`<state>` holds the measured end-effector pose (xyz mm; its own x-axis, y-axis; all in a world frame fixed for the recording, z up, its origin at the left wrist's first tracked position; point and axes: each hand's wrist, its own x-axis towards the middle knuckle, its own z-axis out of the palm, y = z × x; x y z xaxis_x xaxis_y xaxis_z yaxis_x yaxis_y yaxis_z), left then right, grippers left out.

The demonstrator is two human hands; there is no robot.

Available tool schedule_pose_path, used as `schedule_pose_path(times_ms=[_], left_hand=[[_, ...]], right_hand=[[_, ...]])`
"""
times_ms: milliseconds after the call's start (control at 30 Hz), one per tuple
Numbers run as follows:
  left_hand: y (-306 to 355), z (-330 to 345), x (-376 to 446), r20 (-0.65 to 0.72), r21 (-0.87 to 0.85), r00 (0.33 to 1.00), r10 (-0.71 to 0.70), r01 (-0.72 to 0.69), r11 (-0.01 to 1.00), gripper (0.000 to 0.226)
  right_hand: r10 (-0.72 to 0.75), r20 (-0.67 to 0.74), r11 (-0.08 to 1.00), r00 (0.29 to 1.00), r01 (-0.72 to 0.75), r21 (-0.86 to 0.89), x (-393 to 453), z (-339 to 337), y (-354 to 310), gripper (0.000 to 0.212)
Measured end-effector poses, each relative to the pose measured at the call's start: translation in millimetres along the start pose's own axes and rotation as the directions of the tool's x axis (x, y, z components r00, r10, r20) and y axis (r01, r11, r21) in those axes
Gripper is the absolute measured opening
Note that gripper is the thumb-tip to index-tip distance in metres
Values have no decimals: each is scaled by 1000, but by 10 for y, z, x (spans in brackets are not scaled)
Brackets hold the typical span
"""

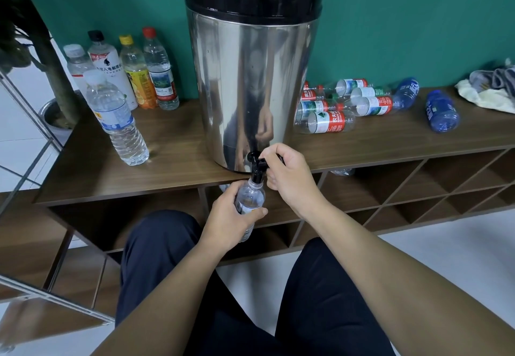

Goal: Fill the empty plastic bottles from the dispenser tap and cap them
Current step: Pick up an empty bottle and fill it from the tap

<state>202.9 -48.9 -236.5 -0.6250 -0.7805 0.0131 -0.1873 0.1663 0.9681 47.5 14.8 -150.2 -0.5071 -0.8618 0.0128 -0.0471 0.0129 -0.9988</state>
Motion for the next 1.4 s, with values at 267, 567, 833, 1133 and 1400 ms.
schedule_pose_path(times_ms=[267,567,833,1133,1400], left_hand=[[30,1,-17,11,3,1000,-25,25,1000,62],[17,5,-13,13,-3,1000,-15,15,1000,63],[40,8,-31,20,-7,1000,-12,12,1000,61],[-7,14,-13,8,-11,1000,0,0,1000,58],[5,9,-24,16,6,1000,-9,9,1000,59]], right_hand=[[2,1,1000,1000,-2,-12,-9,-2,-6,25],[3,5,1000,1000,-2,-22,-12,-8,-15,25],[5,24,1000,1000,-5,-7,-22,-8,-36,25],[8,4,1000,1000,-8,2,-23,7,-29,30],[8,16,1000,1000,-8,-12,-34,9,-43,24]])
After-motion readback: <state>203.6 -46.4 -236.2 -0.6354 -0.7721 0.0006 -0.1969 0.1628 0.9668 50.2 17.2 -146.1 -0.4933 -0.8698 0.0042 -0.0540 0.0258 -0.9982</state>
